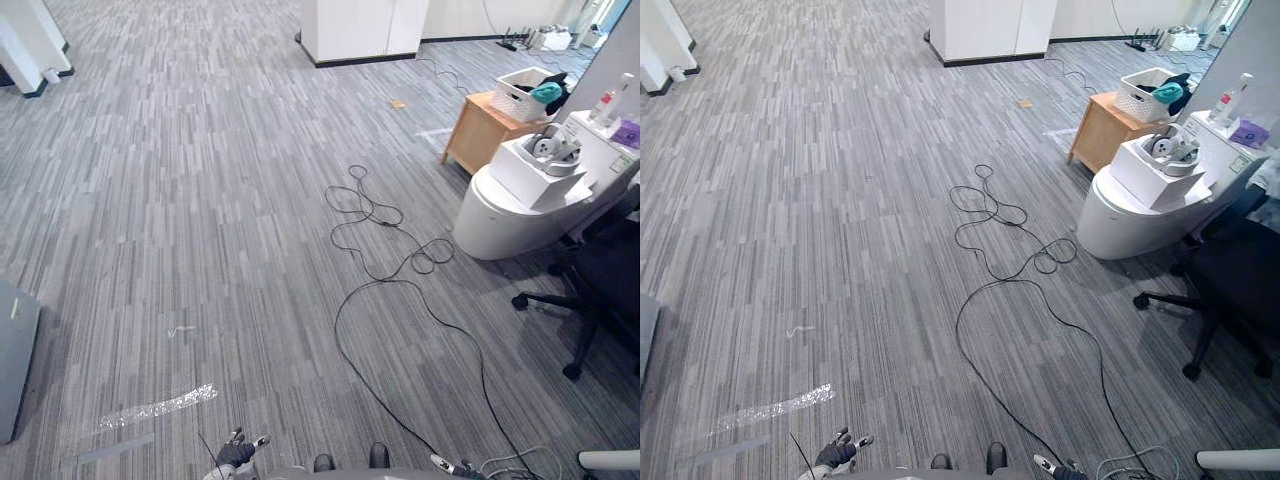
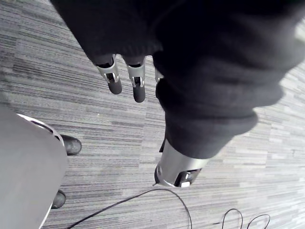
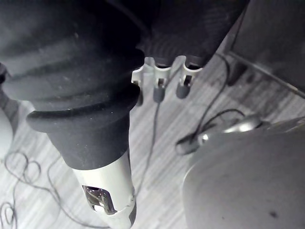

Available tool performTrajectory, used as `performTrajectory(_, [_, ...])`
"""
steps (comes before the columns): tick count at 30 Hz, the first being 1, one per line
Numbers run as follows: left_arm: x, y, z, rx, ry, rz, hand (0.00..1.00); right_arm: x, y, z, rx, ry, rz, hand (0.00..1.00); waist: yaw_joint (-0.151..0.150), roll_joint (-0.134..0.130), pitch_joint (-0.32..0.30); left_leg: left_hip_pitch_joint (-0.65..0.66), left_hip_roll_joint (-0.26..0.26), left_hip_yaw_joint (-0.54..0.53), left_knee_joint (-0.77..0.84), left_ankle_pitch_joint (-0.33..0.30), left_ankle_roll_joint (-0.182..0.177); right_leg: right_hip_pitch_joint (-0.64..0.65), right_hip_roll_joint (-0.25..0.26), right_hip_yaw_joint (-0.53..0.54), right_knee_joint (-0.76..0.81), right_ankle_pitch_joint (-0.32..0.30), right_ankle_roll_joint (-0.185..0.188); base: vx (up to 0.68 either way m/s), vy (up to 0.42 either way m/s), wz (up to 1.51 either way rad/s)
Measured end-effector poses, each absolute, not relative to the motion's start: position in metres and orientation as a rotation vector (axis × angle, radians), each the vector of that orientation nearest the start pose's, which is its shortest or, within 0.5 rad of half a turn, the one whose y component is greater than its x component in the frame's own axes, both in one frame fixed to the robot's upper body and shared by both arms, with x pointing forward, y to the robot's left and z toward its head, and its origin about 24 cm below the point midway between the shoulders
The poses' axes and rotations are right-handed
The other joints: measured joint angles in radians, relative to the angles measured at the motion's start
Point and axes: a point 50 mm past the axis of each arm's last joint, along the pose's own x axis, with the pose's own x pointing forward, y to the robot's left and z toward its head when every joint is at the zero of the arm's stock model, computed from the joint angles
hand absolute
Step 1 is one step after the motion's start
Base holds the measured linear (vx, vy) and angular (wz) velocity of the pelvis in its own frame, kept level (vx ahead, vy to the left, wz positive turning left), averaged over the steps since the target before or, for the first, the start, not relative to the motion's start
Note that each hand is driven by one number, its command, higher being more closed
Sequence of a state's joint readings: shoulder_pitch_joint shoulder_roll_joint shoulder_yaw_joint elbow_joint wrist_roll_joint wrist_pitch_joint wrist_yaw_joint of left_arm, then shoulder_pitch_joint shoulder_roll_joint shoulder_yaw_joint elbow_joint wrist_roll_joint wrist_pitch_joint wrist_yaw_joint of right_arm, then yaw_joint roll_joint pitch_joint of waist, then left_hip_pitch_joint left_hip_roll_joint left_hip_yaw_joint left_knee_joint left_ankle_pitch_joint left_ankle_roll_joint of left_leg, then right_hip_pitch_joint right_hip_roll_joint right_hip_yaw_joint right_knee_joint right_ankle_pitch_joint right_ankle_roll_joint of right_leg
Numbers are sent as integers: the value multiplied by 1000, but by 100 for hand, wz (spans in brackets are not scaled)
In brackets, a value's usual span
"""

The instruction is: Organize washtable

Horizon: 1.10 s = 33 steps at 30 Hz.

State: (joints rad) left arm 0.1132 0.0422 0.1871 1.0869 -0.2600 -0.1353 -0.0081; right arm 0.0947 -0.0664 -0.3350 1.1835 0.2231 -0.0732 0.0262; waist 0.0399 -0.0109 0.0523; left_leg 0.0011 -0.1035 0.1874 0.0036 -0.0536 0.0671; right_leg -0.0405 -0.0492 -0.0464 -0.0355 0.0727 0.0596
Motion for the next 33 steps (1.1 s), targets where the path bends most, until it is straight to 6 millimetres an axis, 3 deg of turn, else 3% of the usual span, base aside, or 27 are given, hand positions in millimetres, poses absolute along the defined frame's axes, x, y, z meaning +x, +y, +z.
performTrajectory(10, [89,192,-160,-117,1014,301,0,101,-191,-163,220,1049,-293,0,4,5,-24,-3,1,-33,-6,15,10,5,-6,-59,-4,-5,-1,-7,-29,13])
performTrajectory(18, [90,191,-160,-95,1015,279,0,103,-185,-163,190,1050,-246,0,5,-5,-21,-23,6,-41,19,5,11,0,-8,-66,7,-18,-5,-8,-34,2])
performTrajectory(22, [95,193,-157,-92,991,278,0,101,-187,-163,194,1053,-258,0,4,-19,0,-62,3,-71,141,-80,31,-77,-40,-108,230,-161,6,13,1,30])
performTrajectory(24, [97,194,-157,-90,987,277,0,96,-188,-164,191,1064,-263,0,5,-31,14,-49,-8,-81,180,-117,71,-168,-82,-119,497,-226,10,93,5,18])
performTrajectory(26, [99,197,-157,-76,992,271,0,97,-189,-164,203,1052,-275,0,-5,-30,33,-14,1,-94,181,-138,66,-276,-87,-115,693,-278,19,165,-6,1])
performTrajectory(30, [109,194,-155,-16,982,213,0,111,-192,-158,259,985,-307,0,-33,-15,72,12,41,-113,189,-188,5,-382,-59,-118,553,-264,24,273,-21,6])
performTrajectory(32, [117,190,-153,59,970,140,0,118,-194,-156,318,955,-353,0,-50,-13,112,87,50,-131,143,-211,-18,-390,-60,-148,295,-158,44,395,-60,10])
performTrajectory(33, [117,188,-153,75,970,121,0,119,-194,-156,329,951,-358,0,-56,-15,116,116,50,-135,122,-212,-18,-390,-62,-153,242,-130,45,491,-100,20])
